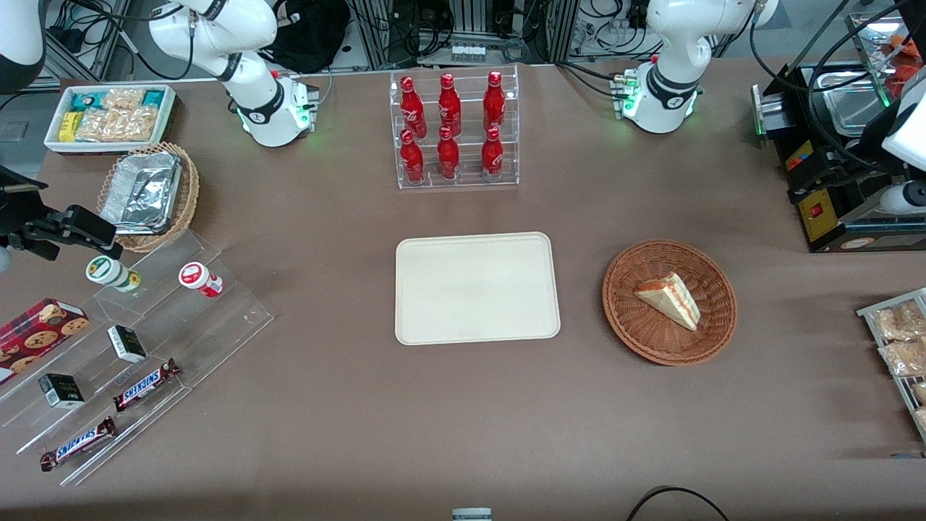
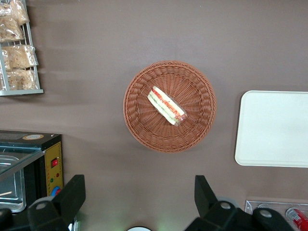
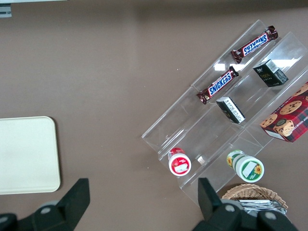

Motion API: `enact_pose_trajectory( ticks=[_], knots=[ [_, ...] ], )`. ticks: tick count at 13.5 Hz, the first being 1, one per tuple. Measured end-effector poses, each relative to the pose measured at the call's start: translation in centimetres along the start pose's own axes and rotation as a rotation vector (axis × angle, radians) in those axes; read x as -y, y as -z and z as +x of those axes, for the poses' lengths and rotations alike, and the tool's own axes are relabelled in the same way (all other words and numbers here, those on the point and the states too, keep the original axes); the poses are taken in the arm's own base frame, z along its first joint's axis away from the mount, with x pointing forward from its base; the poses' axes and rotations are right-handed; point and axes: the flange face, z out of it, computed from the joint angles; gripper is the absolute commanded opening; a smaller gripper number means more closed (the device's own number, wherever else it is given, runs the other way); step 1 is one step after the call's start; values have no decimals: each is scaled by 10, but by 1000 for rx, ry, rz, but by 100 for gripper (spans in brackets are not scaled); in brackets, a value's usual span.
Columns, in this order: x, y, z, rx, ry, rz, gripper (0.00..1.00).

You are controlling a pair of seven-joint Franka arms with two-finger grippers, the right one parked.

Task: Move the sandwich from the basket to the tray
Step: 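Move the left gripper over the wicker basket toward the wrapped sandwich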

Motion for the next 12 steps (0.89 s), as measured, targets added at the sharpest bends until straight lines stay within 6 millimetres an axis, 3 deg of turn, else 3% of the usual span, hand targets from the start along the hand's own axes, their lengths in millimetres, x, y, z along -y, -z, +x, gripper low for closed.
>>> enact_pose_trajectory(
  ticks=[4, 6, 9, 12],
  knots=[
    [-1, 5, -4, -8, 13, -1, 100],
    [-7, -5, -1, 23, 17, -43, 100],
    [-14, -60, 24, 92, 22, -61, 100],
    [-19, -132, 42, 73, 100, -57, 100]
  ],
)
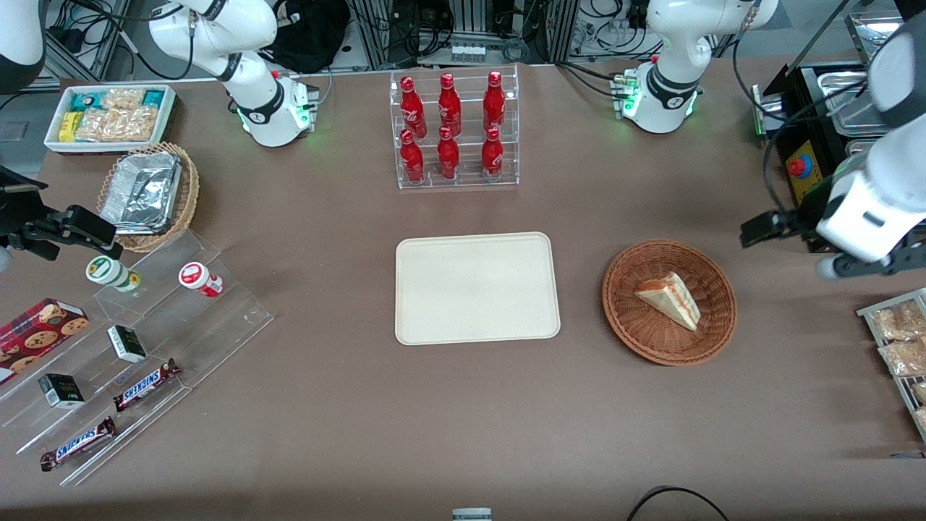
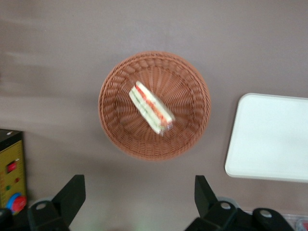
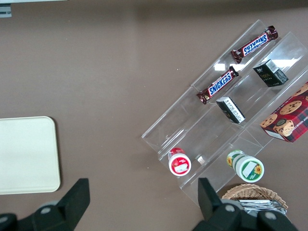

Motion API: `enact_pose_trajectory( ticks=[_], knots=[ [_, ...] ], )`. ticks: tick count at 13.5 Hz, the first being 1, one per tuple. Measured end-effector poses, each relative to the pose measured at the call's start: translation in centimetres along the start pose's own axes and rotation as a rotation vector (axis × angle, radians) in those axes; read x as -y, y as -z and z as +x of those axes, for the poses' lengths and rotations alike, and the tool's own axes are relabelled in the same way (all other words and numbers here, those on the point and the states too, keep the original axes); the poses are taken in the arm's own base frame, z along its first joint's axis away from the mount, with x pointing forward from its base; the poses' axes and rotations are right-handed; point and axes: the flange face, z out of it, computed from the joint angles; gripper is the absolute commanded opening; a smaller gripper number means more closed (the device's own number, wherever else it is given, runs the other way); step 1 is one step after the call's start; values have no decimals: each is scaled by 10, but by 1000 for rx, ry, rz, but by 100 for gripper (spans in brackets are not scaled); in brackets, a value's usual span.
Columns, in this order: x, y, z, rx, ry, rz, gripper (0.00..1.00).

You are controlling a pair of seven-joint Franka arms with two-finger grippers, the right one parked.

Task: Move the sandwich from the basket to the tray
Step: 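Move the left gripper over the wicker basket toward the wrapped sandwich, then lower the open left gripper around the sandwich and close it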

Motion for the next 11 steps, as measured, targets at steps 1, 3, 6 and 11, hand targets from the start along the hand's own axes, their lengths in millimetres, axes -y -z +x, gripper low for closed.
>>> enact_pose_trajectory(
  ticks=[1, 3, 6, 11],
  knots=[
    [-3, -26, 2, -27, 42, -5, 100],
    [-11, -83, -9, -99, 155, -21, 100],
    [-4, -155, -49, -159, 375, -48, 100],
    [0, -193, -66, -155, 590, -64, 100]
  ],
)
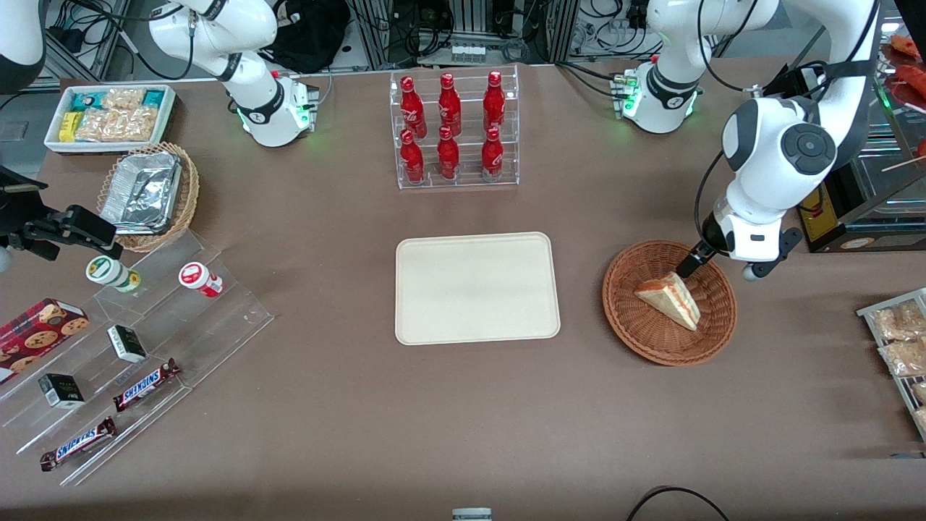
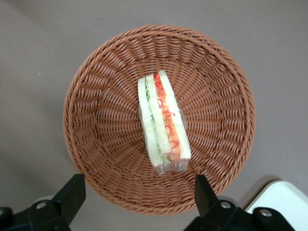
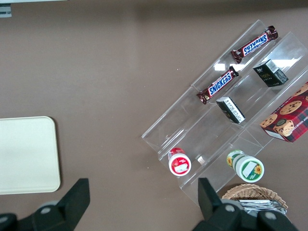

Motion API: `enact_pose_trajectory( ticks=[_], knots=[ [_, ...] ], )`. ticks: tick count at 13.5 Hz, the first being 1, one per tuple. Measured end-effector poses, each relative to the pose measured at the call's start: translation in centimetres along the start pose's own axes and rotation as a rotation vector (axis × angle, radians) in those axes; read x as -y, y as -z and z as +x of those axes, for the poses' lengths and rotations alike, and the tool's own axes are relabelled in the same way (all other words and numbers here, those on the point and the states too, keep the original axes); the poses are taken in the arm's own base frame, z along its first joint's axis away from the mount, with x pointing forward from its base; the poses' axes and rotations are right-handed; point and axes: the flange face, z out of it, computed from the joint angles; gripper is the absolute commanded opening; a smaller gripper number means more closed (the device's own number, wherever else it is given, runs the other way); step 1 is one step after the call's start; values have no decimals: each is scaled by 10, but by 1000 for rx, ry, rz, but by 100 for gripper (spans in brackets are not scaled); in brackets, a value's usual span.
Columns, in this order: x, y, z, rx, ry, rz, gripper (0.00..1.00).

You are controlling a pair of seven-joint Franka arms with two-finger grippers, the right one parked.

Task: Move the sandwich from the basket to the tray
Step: 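Lower the open left gripper around the sandwich and close it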

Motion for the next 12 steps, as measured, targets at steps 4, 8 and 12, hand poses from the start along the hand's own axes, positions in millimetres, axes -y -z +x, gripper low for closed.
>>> enact_pose_trajectory(
  ticks=[4, 8, 12],
  knots=[
    [-8, -33, 2, -11, 77, -35, 100],
    [-10, -65, 4, 0, 89, -40, 100],
    [-11, -79, 3, 10, 102, -36, 92]
  ],
)
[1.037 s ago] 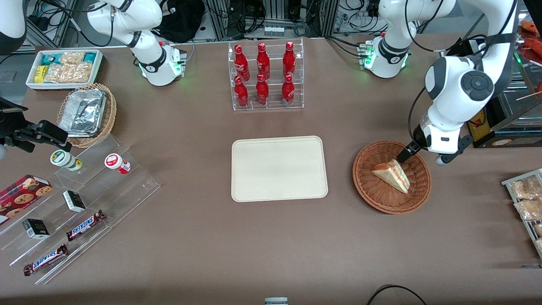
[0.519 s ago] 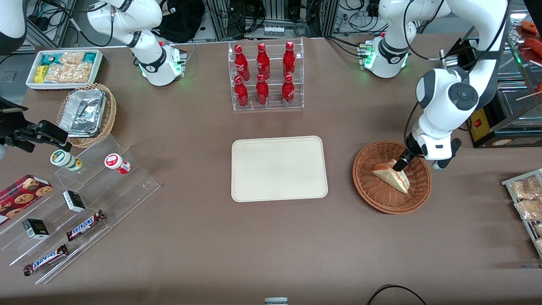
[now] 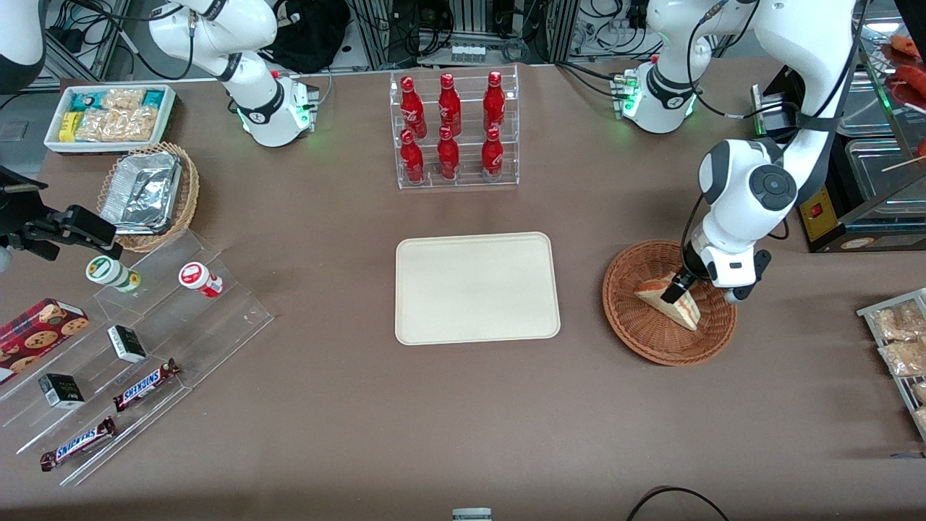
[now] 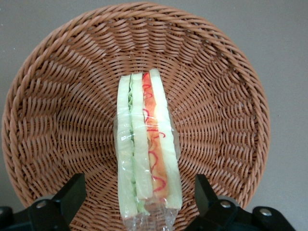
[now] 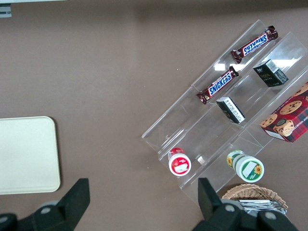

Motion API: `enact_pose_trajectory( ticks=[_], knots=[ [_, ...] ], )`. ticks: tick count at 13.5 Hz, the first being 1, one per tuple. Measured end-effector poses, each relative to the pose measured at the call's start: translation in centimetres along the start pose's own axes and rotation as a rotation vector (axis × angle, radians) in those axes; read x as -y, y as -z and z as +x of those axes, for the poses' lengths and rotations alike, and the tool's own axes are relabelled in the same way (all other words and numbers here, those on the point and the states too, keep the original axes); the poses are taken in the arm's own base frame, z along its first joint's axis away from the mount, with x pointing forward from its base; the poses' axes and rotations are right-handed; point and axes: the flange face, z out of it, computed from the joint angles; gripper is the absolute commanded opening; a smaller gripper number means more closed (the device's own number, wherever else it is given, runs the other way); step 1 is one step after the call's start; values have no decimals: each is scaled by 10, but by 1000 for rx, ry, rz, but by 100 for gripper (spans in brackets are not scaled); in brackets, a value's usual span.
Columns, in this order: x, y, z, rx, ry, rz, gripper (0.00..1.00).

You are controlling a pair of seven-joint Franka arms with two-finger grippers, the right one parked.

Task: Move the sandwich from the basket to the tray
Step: 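Lower the open left gripper around the sandwich and close it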

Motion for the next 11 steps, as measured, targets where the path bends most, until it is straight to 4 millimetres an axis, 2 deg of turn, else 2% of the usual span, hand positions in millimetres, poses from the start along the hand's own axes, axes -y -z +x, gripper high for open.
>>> enact_pose_trajectory(
  ticks=[1, 2, 3, 4, 5, 7, 11],
  knots=[
    [0, -3, 0, 0, 11, -2, 91],
    [-1, -6, 0, -1, 22, -6, 81],
    [-1, -9, 0, -2, 26, -11, 59],
    [-2, -12, -1, -2, 28, -13, 29],
    [-3, -14, -2, -1, 29, -15, 12],
    [-5, -13, -3, -3, 28, -20, 6],
    [-13, 3, 1, -9, 25, -26, 4]
  ],
)
